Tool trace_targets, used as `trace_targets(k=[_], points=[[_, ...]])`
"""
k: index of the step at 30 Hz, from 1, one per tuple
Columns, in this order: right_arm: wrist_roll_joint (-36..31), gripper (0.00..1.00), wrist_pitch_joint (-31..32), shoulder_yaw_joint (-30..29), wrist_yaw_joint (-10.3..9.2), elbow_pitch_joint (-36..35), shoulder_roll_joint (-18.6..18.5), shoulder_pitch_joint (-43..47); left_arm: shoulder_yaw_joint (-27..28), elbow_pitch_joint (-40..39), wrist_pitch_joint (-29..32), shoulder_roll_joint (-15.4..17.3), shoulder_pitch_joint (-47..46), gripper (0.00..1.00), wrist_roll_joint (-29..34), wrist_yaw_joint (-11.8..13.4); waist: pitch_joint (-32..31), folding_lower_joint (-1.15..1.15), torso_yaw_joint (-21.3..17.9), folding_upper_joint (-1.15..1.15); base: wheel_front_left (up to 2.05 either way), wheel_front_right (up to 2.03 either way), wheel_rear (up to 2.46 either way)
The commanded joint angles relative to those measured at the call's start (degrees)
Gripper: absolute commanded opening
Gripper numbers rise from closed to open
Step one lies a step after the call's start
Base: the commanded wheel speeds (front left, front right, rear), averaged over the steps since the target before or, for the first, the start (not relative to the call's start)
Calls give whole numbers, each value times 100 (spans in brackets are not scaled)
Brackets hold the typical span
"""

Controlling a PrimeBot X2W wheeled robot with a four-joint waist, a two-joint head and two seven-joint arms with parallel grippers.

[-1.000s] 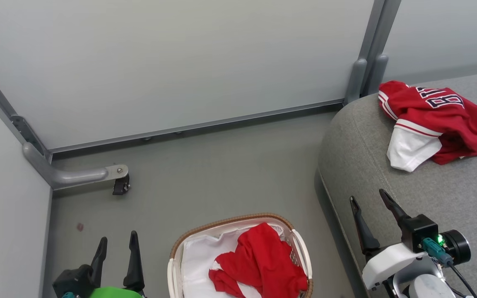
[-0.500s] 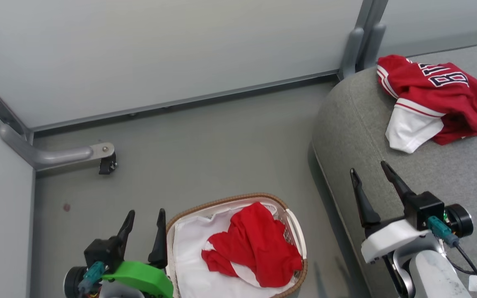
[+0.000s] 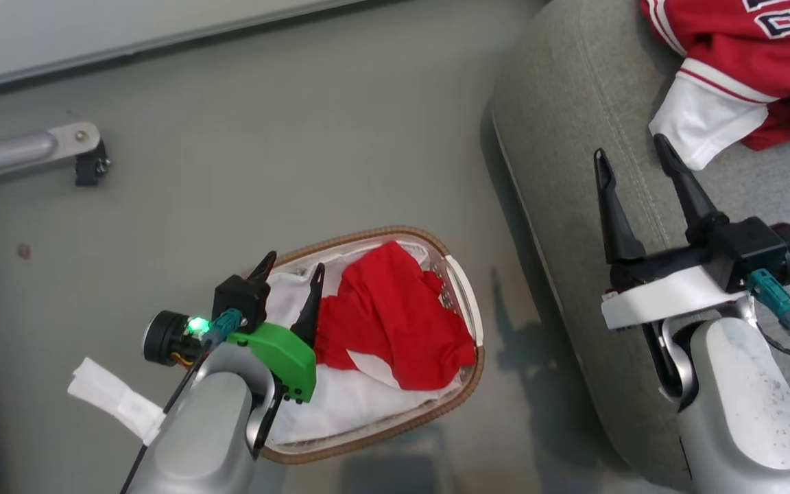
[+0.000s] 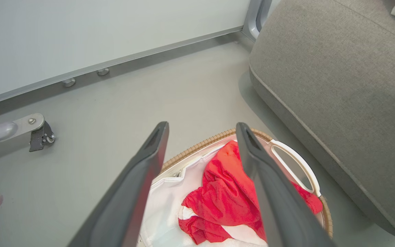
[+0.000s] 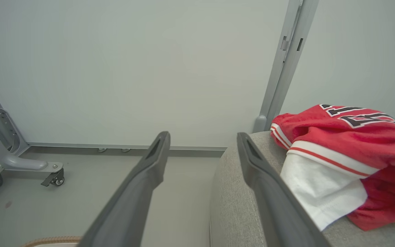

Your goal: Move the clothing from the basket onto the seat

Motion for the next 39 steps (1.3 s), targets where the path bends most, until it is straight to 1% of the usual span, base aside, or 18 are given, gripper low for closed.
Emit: trace_targets(k=[1,6,10,20,24,29,30,31,32,39], points=[[50,100,-1,19,-8,-86,-7,-145,-113,174,5,54,-242,100,-38,-15,1093,0,-561,0,0,0,0],[194,100,-1,92,-8,-351,-7,-381,-611,850,79,77,-845,100,-198,-15,1698,0,-838,0,0,0,0],[346,100,-1,148,-8,-499,-4,-505,-836,1261,158,159,-1208,100,-288,-16,2066,0,-1033,0,0,0,0],[680,100,-1,320,-8,-783,-4,-662,-895,1992,301,272,-1833,100,-538,-16,2698,0,-1374,0,0,0,0],[754,100,-1,361,-8,-813,-4,-700,-840,2244,384,312,-2003,100,-611,-16,2850,0,-1458,0,0,0,0],[822,100,-1,434,-8,-832,-5,-698,-851,2477,496,270,-2081,99,-715,-16,2927,0,-1529,0,0,0,0],[832,100,-1,441,-8,-830,-5,-698,-871,2498,506,263,-2083,69,-739,-16,2932,0,-1537,0,0,0,0],[841,100,-1,448,-8,-822,-5,-699,-894,2510,519,260,-2088,13,-760,-16,2934,0,-1544,0,0,0,0],[845,100,-1,452,-8,-809,-6,-699,-912,2523,512,254,-2088,0,-783,-16,2931,0,-1547,0,0,0,0],[718,100,-1,438,-8,-697,-7,-690,-988,2523,357,213,-2004,0,-969,-16,2707,0,-1483,0,0,0,0]])
